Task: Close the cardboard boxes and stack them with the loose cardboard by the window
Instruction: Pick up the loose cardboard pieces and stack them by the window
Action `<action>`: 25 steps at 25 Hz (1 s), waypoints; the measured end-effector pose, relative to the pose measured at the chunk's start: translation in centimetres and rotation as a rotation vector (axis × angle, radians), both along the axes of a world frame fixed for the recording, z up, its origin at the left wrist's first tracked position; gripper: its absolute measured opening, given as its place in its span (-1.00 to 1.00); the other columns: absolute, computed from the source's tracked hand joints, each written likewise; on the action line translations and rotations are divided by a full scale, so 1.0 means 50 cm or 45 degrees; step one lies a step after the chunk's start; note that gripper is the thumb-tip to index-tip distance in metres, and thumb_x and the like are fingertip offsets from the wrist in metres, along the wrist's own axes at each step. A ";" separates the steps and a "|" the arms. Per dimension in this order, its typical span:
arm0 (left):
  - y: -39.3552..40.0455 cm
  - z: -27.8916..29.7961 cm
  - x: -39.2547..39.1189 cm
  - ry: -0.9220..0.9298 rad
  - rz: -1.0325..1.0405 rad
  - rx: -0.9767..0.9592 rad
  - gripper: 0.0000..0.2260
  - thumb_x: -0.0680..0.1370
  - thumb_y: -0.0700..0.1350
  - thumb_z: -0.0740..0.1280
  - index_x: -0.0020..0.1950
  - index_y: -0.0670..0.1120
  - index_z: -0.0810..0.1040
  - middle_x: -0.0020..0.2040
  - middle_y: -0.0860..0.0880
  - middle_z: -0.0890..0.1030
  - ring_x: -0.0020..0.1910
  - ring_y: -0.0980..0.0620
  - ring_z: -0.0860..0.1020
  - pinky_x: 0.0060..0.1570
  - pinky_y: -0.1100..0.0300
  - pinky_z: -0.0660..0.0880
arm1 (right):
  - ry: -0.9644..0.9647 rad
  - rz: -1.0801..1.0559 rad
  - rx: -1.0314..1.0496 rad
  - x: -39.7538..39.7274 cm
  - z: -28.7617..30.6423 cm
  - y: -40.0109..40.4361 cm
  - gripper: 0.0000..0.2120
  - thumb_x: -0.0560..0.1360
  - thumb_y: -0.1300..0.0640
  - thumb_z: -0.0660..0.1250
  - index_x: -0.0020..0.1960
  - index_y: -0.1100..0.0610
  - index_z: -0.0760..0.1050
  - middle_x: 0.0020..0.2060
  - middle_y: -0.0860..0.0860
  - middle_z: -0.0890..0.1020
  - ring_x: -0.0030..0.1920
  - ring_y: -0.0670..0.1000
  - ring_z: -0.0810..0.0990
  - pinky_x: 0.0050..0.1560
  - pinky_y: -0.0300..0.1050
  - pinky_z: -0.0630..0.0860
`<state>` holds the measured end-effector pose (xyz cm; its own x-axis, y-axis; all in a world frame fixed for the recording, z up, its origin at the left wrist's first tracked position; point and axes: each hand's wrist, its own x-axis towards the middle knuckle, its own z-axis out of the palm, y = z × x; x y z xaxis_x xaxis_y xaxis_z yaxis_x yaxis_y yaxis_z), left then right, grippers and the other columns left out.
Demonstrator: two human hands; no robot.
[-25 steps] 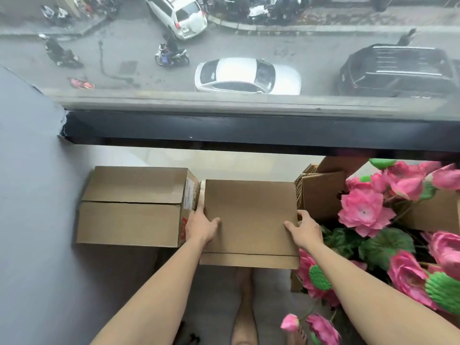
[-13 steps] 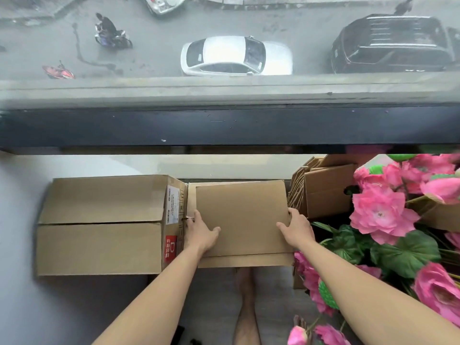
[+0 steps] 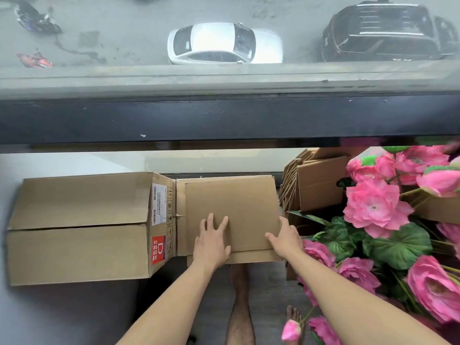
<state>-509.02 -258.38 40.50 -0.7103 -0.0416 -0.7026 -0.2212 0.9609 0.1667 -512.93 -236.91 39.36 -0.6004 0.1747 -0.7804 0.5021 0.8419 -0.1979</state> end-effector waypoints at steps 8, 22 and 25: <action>-0.066 -0.003 -0.013 0.001 -0.057 -0.036 -0.24 0.58 0.03 0.34 0.64 0.17 -0.06 0.64 -0.12 -0.14 0.61 -0.21 -0.09 0.45 -0.15 0.31 | -0.007 -0.019 0.026 -0.001 0.014 -0.037 -0.28 0.52 -0.15 0.36 0.56 -0.01 0.13 0.33 0.16 0.43 0.33 0.20 0.46 0.28 0.02 0.41; 0.142 0.273 -0.012 0.106 -0.632 -0.054 -0.47 0.60 0.10 0.21 0.55 -0.02 0.24 0.40 -0.14 0.41 0.36 -0.18 0.38 0.27 -0.05 0.42 | 0.271 0.056 0.208 0.229 0.336 0.133 -0.48 0.56 -0.12 0.27 0.44 0.07 0.31 0.35 0.10 0.42 0.38 0.16 0.39 0.27 0.07 0.43; 0.258 0.325 0.051 0.169 -0.834 -0.038 -0.55 0.59 0.16 0.22 0.40 -0.03 0.40 0.32 -0.13 0.49 0.30 -0.17 0.44 0.22 -0.02 0.46 | 0.318 -0.167 0.220 0.352 0.384 0.204 -0.53 0.55 -0.11 0.29 0.37 0.10 0.37 0.31 0.12 0.45 0.36 0.18 0.42 0.25 0.07 0.43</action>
